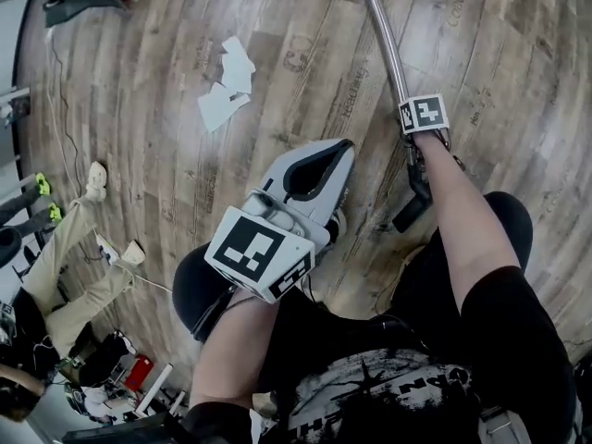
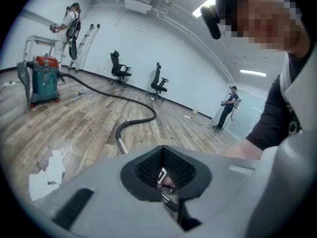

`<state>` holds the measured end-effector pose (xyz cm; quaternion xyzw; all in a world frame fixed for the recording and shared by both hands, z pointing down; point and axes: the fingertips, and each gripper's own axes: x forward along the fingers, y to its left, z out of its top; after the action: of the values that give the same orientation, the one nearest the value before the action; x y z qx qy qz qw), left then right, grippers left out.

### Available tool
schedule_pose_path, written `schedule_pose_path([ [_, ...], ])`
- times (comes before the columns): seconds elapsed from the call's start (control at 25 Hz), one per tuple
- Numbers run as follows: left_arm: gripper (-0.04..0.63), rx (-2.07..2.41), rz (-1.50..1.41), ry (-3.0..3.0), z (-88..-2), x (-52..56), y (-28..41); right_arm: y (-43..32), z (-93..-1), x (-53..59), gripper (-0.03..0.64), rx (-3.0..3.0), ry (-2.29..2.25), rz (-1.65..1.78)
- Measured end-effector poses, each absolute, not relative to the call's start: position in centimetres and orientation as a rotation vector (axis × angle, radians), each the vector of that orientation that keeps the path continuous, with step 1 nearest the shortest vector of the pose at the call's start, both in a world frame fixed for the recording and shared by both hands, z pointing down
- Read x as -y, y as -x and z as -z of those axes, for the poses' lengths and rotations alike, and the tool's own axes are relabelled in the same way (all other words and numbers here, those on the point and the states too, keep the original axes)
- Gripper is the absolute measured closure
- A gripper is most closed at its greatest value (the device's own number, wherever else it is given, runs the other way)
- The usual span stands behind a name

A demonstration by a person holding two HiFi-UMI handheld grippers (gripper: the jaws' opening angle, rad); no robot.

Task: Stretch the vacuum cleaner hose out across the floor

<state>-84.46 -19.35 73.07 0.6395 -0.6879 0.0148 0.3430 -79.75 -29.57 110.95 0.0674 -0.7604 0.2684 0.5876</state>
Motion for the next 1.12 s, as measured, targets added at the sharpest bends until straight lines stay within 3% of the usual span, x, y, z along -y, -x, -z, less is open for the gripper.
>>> schedule_pose_path([
  [0.12, 0.594, 1.703, 0.056, -1.515, -78.2, 20.5, 86.1, 79.1, -109.6, 30.0, 0.439, 1.77, -0.124, -0.628],
  [0.16, 0.563, 1.658, 0.09, -1.462, -80.7, 21.2, 86.4, 78.7, -109.1, 30.2, 0.439, 1.771, -0.117, -0.633],
  [0.2, 0.492, 1.612, 0.112, -1.407, -83.5, 21.9, 86.6, 78.1, -108.7, 30.3, 0.439, 1.773, -0.115, -0.64],
  [0.32, 0.423, 1.501, 0.136, -1.239, -92.3, 23.7, 86.5, 76.1, -107.3, 30.4, 0.439, 1.787, -0.111, -0.669],
  [0.56, 0.36, 1.389, 0.418, -1.044, -101.8, 29.6, 85.2, 74.7, -103.9, 28.3, 0.437, 1.843, -0.051, -0.712],
  [0.76, 0.316, 1.277, 0.399, -1.055, -106.3, 34.1, 79.8, 70.7, -104.0, 28.1, 0.437, 1.819, -0.05, -0.675],
  [0.96, 0.353, 1.263, 0.409, -1.056, -107.5, 37.7, 77.7, 69.7, -104.1, 28.0, 0.434, 1.822, -0.047, -0.591],
  [1.04, 0.471, 1.289, 0.462, -1.001, -108.0, 37.7, 77.9, 70.1, -103.9, 28.1, 0.43, 1.838, -0.033, -0.514],
  [1.12, 0.486, 1.29, 0.521, -0.969, -108.1, 37.8, 78.0, 70.2, -103.9, 28.3, 0.423, 1.848, -0.017, -0.436],
])
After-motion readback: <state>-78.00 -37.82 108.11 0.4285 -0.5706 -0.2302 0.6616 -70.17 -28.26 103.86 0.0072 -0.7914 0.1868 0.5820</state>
